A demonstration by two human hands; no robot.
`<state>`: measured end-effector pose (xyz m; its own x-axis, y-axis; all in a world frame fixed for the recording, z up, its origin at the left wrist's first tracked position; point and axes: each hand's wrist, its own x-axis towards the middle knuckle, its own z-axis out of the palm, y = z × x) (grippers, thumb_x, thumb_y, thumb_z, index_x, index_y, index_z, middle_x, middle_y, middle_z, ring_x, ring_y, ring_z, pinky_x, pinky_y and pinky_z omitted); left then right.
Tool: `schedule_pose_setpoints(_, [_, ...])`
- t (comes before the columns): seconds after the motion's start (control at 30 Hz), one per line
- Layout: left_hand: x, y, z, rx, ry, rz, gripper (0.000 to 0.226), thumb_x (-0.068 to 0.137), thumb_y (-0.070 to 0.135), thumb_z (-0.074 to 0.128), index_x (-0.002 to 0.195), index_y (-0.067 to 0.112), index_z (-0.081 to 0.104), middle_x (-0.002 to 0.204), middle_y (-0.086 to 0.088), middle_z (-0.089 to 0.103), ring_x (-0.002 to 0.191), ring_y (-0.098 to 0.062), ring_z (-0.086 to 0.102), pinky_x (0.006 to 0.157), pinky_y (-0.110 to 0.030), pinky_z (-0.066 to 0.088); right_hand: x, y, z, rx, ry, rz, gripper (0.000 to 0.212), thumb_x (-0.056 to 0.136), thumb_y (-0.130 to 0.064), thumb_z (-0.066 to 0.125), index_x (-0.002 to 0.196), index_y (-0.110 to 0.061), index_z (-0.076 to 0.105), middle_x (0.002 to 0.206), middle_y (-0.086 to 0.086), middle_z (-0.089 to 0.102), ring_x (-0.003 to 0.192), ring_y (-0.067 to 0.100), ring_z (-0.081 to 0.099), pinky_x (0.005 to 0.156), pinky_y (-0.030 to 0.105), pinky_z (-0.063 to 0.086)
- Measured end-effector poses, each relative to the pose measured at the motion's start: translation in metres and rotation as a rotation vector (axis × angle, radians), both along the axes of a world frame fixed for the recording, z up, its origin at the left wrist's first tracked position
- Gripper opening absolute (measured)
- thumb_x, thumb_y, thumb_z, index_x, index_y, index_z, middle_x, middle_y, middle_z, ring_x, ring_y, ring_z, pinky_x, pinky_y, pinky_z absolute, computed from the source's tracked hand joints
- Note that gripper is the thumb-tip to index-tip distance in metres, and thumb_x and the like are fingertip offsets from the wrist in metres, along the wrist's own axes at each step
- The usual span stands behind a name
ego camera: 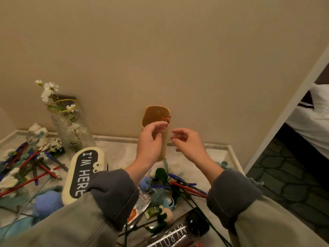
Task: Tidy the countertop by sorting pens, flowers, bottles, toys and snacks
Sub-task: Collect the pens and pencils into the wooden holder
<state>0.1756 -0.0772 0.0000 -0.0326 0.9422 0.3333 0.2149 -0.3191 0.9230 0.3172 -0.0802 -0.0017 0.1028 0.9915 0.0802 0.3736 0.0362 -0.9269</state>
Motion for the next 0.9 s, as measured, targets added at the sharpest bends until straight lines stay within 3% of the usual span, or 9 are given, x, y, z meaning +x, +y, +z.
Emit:
schedule_pose_setpoints(0.13, [0.013, -0.024, -0.016, -0.107, 0.041, -0.160, 0.038, 0.090, -0.009, 0.046, 0.109, 0.019, 0.064, 0.101, 0.006, 0.066, 0.093, -0.002, 0.062, 0.076, -0.006, 0.047, 0.021, -0.025, -0.015, -0.060, -0.120, 0.004, 0.020, 0.087, -0.011, 0.067, 0.105, -0.018, 0.069, 0.098, 0.001, 0.071, 0.093, 0.013, 0.065, 0.080, 0.027, 0.054])
schedule_pose_setpoints(0.33, [0.029, -0.046, -0.050, -0.270, 0.200, -0.351, 0.039, 0.090, -0.005, 0.048, 0.099, 0.030, 0.063, 0.094, 0.006, 0.068, 0.090, -0.005, 0.063, 0.077, -0.014, 0.049, 0.054, -0.059, -0.045, -0.256, -0.251, -0.010, 0.017, 0.083, -0.010, 0.068, 0.096, -0.020, 0.065, 0.087, 0.000, 0.067, 0.084, 0.016, 0.064, 0.079, 0.030, 0.051])
schedule_pose_setpoints(0.47, [0.032, -0.055, -0.073, -0.302, 0.238, -0.360, 0.042, 0.090, -0.003, 0.051, 0.094, 0.037, 0.063, 0.096, 0.007, 0.070, 0.096, -0.005, 0.064, 0.088, -0.025, 0.052, 0.064, -0.075, -0.068, -0.340, -0.375, 0.025, 0.029, 0.082, -0.012, 0.067, 0.109, -0.022, 0.061, 0.102, -0.003, 0.065, 0.100, 0.013, 0.062, 0.090, 0.030, 0.052])
schedule_pose_setpoints(0.63, [0.033, -0.060, -0.089, -0.311, 0.224, -0.328, 0.040, 0.090, -0.006, 0.050, 0.097, 0.031, 0.064, 0.097, 0.007, 0.069, 0.096, -0.003, 0.063, 0.086, -0.020, 0.050, 0.056, -0.085, -0.084, -0.347, -0.482, 0.127, 0.055, 0.084, -0.017, 0.068, 0.136, -0.021, 0.049, 0.132, 0.002, 0.055, 0.123, 0.017, 0.052, 0.099, 0.026, 0.042])
schedule_pose_setpoints(0.77, [0.031, -0.061, -0.096, -0.343, 0.188, -0.317, 0.047, 0.086, -0.014, 0.044, 0.094, 0.027, 0.064, 0.096, 0.003, 0.068, 0.092, -0.008, 0.065, 0.077, -0.017, 0.051, 0.051, -0.081, -0.086, -0.346, -0.568, 0.223, 0.058, 0.083, -0.009, 0.063, 0.137, -0.023, 0.049, 0.130, 0.004, 0.058, 0.117, 0.020, 0.056, 0.098, 0.031, 0.047])
schedule_pose_setpoints(0.9, [0.029, -0.058, -0.096, -0.380, 0.170, -0.292, 0.049, 0.086, -0.015, 0.038, 0.092, 0.026, 0.064, 0.095, -0.001, 0.068, 0.086, -0.010, 0.065, 0.065, -0.013, 0.047, 0.048, -0.072, -0.081, -0.364, -0.662, 0.297, 0.045, 0.087, -0.012, 0.056, 0.131, -0.021, 0.055, 0.126, 0.007, 0.061, 0.112, 0.025, 0.058, 0.092, 0.032, 0.047])
